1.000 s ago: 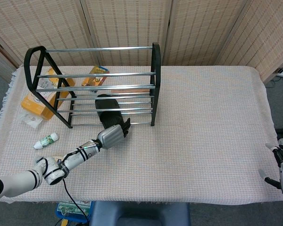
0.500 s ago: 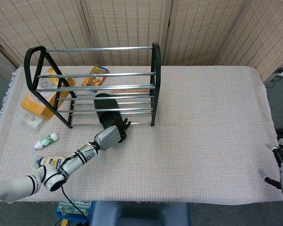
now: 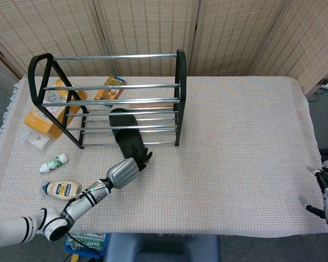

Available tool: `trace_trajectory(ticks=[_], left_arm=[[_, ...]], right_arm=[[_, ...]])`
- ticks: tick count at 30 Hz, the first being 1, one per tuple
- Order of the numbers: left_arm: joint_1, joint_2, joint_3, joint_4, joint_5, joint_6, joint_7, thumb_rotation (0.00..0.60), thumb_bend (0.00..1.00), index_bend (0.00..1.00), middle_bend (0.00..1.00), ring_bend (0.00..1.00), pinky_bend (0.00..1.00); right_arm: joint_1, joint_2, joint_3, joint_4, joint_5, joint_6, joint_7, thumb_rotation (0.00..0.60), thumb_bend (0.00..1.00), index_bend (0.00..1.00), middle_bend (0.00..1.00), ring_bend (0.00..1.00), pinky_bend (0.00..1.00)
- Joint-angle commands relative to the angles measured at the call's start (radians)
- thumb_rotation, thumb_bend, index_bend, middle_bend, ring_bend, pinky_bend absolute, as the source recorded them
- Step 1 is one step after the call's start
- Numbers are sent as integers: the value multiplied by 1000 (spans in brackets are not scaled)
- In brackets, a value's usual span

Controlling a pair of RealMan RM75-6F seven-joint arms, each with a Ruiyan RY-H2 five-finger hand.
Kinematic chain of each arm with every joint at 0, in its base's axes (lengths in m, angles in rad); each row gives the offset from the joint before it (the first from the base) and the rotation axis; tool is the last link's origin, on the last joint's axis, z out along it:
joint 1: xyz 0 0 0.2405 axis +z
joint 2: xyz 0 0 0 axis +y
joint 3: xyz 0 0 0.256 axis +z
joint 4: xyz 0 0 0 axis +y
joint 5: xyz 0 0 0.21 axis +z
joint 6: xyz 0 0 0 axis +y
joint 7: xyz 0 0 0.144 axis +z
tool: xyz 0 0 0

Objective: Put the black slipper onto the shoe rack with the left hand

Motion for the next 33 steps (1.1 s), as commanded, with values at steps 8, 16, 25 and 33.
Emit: trace_trajectory(ticks=[8, 16, 25, 33], left_arm=[[-19, -57, 15, 55, -60, -8, 57, 600, 196, 133, 0, 0, 281], [-29, -67, 26, 79, -110, -2, 84, 600, 196, 157, 0, 0, 281], [-34, -55, 40, 95, -146, 14, 80, 600, 196, 182, 0, 0, 279], [-41, -49, 47, 104, -174, 34, 85, 600, 196, 196, 0, 0, 279]], right_arm=[[-11, 0, -2, 9, 7, 9, 13, 600, 207, 152, 248, 185, 202], [-14, -2, -2, 14, 7, 12, 16, 600, 207, 152, 249, 185, 202], [-16, 0, -2, 8, 10, 13, 11, 600, 207, 152, 249, 184, 202], [-13, 1, -1, 3, 8, 11, 5, 600, 207, 153, 249, 185, 202]])
